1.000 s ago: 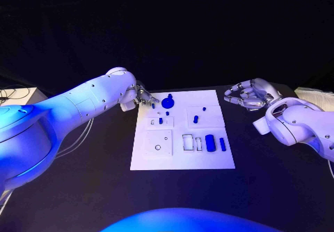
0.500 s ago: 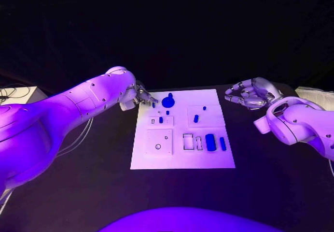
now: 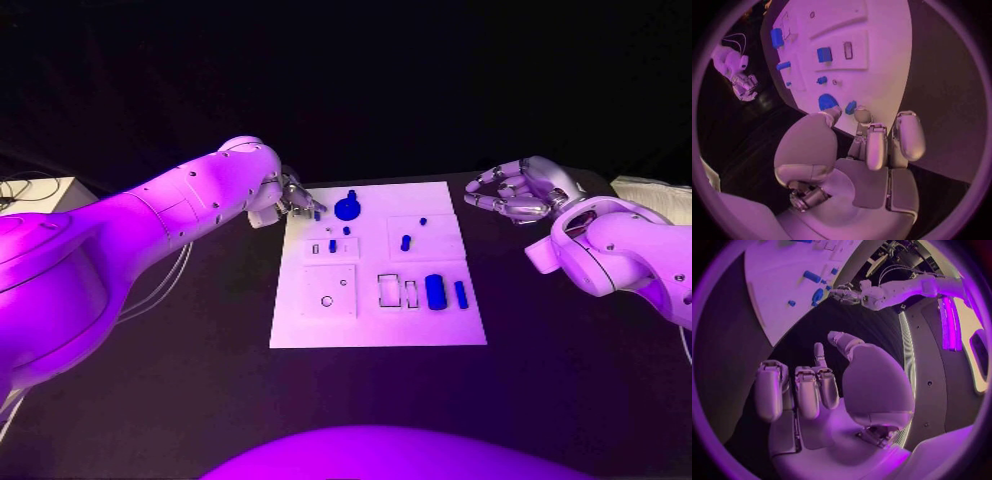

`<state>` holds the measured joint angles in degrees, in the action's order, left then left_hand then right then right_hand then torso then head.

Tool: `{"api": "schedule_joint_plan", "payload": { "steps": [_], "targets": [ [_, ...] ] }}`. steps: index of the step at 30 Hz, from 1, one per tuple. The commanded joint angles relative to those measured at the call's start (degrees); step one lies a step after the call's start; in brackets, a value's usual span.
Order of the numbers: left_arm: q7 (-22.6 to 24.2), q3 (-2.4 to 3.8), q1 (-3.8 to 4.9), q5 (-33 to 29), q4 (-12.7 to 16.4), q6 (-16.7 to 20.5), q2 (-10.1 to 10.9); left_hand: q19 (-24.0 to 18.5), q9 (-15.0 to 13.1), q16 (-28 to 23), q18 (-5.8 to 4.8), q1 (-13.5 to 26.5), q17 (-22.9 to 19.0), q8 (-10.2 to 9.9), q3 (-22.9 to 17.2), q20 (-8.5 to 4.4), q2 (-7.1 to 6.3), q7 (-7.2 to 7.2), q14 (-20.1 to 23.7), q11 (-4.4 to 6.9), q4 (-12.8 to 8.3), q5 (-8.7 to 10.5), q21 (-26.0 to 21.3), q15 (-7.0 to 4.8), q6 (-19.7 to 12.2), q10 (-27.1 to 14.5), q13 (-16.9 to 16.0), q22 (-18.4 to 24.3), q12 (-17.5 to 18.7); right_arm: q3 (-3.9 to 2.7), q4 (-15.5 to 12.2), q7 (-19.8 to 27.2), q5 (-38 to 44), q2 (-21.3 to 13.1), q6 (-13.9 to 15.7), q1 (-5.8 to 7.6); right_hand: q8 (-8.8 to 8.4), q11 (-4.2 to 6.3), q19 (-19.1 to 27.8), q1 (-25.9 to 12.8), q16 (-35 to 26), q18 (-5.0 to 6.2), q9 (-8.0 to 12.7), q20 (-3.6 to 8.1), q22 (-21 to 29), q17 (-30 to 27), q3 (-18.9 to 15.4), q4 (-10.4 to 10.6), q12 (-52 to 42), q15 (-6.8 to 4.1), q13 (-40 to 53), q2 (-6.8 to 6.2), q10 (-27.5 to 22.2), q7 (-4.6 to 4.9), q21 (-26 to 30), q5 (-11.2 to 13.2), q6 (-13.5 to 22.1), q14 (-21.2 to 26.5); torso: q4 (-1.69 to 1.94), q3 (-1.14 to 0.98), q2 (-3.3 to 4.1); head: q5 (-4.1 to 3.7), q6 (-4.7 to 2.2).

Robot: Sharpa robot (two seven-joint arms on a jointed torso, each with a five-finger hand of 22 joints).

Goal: Assemble the parts on the task board

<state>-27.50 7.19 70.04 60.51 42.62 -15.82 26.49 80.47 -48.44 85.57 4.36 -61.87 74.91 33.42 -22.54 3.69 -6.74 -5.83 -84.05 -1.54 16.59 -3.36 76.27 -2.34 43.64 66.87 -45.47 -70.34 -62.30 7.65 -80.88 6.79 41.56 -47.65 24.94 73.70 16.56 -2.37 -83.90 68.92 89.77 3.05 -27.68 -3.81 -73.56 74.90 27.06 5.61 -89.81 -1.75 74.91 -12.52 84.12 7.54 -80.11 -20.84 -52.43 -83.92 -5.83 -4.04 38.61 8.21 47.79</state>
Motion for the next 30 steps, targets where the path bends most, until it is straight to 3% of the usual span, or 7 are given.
{"api": "schedule_joint_plan", "payload": {
  "steps": [1, 8, 17, 27, 30],
  "targets": [
    [0.73, -0.02, 0.13, -0.69, 0.01, -0.69, -0.08, 0.37, 0.08, 0.20, 0.09, -0.56, 10.50, 0.44, -0.54, 0.02, 0.30, 0.07, -4.16, 0.17, -0.03, 0.06, 0.27, -0.01, 0.09, 0.16, -0.05, -0.13, -0.37, -0.06, -0.08, 0.43, 0.54, 0.01, 0.19, 0.06, -0.32, -0.40, -0.81, 0.33, 0.23, 0.17, -0.05, -0.50, -0.05, 15.10, 0.20, 0.10, -0.14, 0.30, 15.03, -0.09, 5.84, 0.10, 0.19, -0.39, 0.42, -6.08, -0.02, -0.02, -0.05, 0.05, 0.04],
    [1.06, -0.03, 0.13, -1.94, 0.00, 0.59, -0.05, 0.40, 0.31, 0.35, 0.07, -3.13, 10.59, 1.34, -3.31, -0.03, 2.36, 0.20, -4.21, 0.29, -0.25, 0.06, 0.42, -0.09, -0.23, 0.26, -0.09, -0.34, -0.52, -0.07, -0.03, 0.40, 0.55, 0.06, 0.13, 0.07, -0.32, -0.40, -0.81, 0.33, 0.23, 0.17, -0.05, -0.50, -0.05, 15.10, 0.20, 0.10, -0.14, 0.30, 15.03, -0.09, 5.84, 0.10, 0.19, -0.39, 0.42, -6.08, -0.09, -0.05, -0.03, 0.09, 0.04],
    [1.29, -0.12, 0.14, -2.78, -0.55, 0.95, -0.29, 0.42, 0.36, 0.36, 0.05, -3.67, 10.60, 1.50, -3.90, -0.03, 2.39, 0.20, -4.21, 0.30, -0.31, 0.08, 0.46, -0.10, -0.37, 0.18, 0.03, -0.42, -0.45, -0.07, -0.06, 0.37, 0.55, 0.09, 0.06, 0.08, -0.32, -0.40, -0.81, 0.33, 0.23, 0.17, -0.05, -0.50, -0.05, 15.10, 0.20, 0.10, -0.14, 0.30, 15.03, -0.09, 5.84, 0.10, 0.19, -0.39, 0.42, -6.08, -0.08, -0.05, 0.02, 0.14, 0.00],
    [1.26, -0.87, 0.12, -3.27, -1.37, -0.05, -0.75, 0.41, 0.40, 0.50, 0.05, -3.84, 10.74, 1.62, -4.09, -0.03, 2.17, 0.15, -4.26, 0.28, -0.26, 0.17, 0.47, -0.10, -0.43, 0.19, 0.04, -0.43, -0.46, -0.07, -0.21, 0.31, 0.56, 0.07, -0.08, 0.12, -0.42, -0.40, -0.82, 0.41, 0.23, 0.17, -0.12, -0.51, -0.10, 15.10, 0.23, 0.06, -0.17, 0.31, 15.07, -0.09, 5.86, 0.10, 0.17, -0.42, 0.35, -6.08, -0.09, -0.03, 0.05, -0.06, 0.30],
    [1.19, -1.01, 0.12, -3.36, -1.41, -0.51, -0.78, 0.41, 0.48, 0.53, 0.03, -3.44, 10.76, 1.75, -3.91, 0.02, 1.53, 0.03, -4.27, 0.17, 0.01, 0.24, 0.50, -0.03, -0.48, 0.24, 0.01, -0.48, -0.52, -0.07, -0.23, 0.30, 0.56, 0.06, -0.11, 0.13, -0.42, -0.40, -0.82, 0.41, 0.23, 0.17, -0.12, -0.51, -0.10, 15.10, 0.23, 0.06, -0.17, 0.31, 15.07, -0.09, 5.86, 0.10, 0.17, -0.42, 0.35, -6.08, -0.03, -0.03, 0.01, -0.15, 0.38]
  ]
}}
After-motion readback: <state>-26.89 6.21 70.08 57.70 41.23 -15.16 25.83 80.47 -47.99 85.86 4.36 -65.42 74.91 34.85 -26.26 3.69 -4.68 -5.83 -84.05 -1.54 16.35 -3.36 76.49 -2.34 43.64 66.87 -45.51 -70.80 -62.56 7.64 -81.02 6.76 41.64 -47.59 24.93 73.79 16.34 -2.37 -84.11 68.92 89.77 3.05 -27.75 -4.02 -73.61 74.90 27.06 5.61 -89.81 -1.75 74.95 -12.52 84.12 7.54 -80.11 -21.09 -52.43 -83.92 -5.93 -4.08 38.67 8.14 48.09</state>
